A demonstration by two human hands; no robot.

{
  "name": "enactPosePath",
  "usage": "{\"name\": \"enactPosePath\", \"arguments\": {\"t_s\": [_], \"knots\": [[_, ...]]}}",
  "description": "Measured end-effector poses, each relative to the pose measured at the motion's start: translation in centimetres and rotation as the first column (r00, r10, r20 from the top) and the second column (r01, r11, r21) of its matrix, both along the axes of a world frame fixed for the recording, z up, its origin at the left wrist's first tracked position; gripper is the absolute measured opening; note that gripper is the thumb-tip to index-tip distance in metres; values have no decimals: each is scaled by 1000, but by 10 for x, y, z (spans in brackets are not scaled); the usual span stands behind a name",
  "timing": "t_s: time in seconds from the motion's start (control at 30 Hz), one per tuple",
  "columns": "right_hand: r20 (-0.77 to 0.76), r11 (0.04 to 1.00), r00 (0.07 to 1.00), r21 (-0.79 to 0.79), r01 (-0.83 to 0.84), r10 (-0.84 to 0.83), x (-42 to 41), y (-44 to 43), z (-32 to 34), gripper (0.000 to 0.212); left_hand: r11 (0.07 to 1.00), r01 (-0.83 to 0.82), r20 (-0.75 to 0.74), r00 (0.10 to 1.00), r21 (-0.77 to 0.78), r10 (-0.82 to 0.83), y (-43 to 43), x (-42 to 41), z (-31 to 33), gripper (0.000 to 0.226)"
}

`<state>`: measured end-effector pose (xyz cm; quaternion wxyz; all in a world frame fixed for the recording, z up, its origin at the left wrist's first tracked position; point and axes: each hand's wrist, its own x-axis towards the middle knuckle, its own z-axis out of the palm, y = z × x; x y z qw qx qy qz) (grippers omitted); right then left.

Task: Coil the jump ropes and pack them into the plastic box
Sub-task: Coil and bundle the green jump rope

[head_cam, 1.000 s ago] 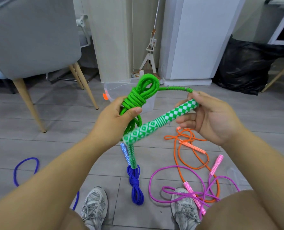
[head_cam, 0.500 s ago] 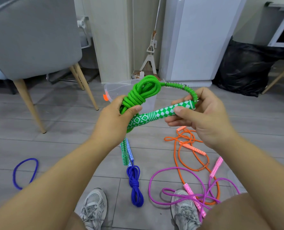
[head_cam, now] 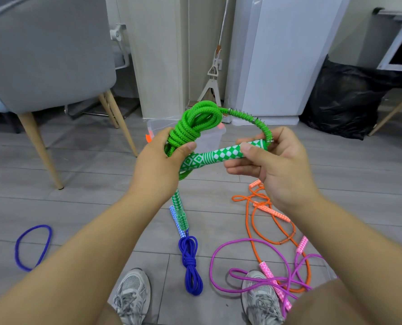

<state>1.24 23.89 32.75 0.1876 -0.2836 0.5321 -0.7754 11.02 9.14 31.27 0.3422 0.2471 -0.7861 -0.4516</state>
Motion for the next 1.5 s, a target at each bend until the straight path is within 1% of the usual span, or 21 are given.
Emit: {"name": "enactPosePath", "arguments": {"t_s": [0.07, 0.13, 0.23, 0.4, 0.47, 0.5, 0.57, 0.6, 0.63, 0.67, 0.7, 0.77, 0.83, 0.9, 0.93, 1.03, 1.13, 1.23, 1.4, 1.47, 1.5], "knots": [[-1, 1000, 1000, 3, 3, -3, 0, -2, -1, 21, 998, -14, 29, 999, -63, 16, -3, -2, -1, 6], [7, 1000, 1000, 2, 0, 0, 0, -3, -2, 20, 996, -30, 38, 999, -88, 33, -3, -2, 0, 7], [13, 1000, 1000, 8, -20, 20, 4, -7, -6, 19, 994, -74, 37, 996, -81, 77, 0, -1, 0, 7], [-10, 994, 998, 91, -55, 56, 6, -16, -17, 19, 996, -81, 46, 995, -43, 83, 5, -1, 0, 13], [-26, 982, 998, 179, -59, 64, 2, -18, -22, 18, 997, -67, 51, 996, -25, 69, 3, 0, 0, 13], [-77, 962, 994, 266, -54, 77, -1, -18, -26, 16, 998, -60, 53, 997, -19, 61, 3, 1, 0, 13], [-259, 871, 954, 491, -6, 153, -7, -16, -34, 14, 999, -51, 58, 997, -15, 51, 2, 2, -1, 14], [-331, 817, 922, 575, 27, 202, -9, -15, -36, 15, 999, -48, 62, 997, -19, 49, 2, 2, -2, 13], [-374, 783, 900, 619, 61, 226, -10, -15, -35, 18, 999, -48, 65, 997, -23, 50, 2, 2, -2, 13], [-395, 777, 893, 623, 88, 216, -11, -14, -33, 22, 998, -49, 68, 996, -27, 51, 1, 3, -3, 12], [-404, 794, 896, 599, 107, 184, -11, -14, -30, 25, 998, -48, 69, 996, -28, 50, 1, 3, -3, 13], [-396, 857, 915, 496, 139, 81, -9, -13, -21, 29, 999, -36, 78, 996, -33, 39, -1, 4, -4, 17], [-395, 894, 918, 411, 178, -1, -8, -13, -14, 39, 997, -10, 107, 994, -79, 18, -1, 4, -6, 19], [-396, 904, 918, 383, 190, -25, -6, -14, -10, 51, 989, 38, 142, 990, -143, -17, 2, 4, -8, 21], [-397, 903, 918, 386, 188, -21, -6, -16, -8, 52, 981, 66, 161, 986, -180, -37, 3, 3, -9, 23], [-401, 896, 916, 416, 159, 24, -7, -19, -5, 38, 950, 126, 230, 971, -285, -60, 4, 3, -12, 28], [-304, 880, 952, 462, 106, 45, -13, -21, -5, 24, 916, 181, 287, 955, -359, -76, 3, 4, -15, 33], [-208, 873, 976, 486, 42, 69, -15, -20, -6, 25, 874, 236, 355, 932, -424, -79, 3, 5, -20, 35], [-97, 893, 989, 447, -59, 114, -19, -16, -10, 23, 884, 288, 376, 916, -369, -141, -1, 8, -23, 43], [-90, 900, 989, 430, -70, 120, -19, -14, -11, 22, 900, 308, 375, 909, -308, -182, -2, 9, -24, 46], [-93, 905, 989, 421, -68, 117, -19, -14, -10, 21, 910, 329, 366, 903, -252, -225, -2, 10, -25, 45]]}}
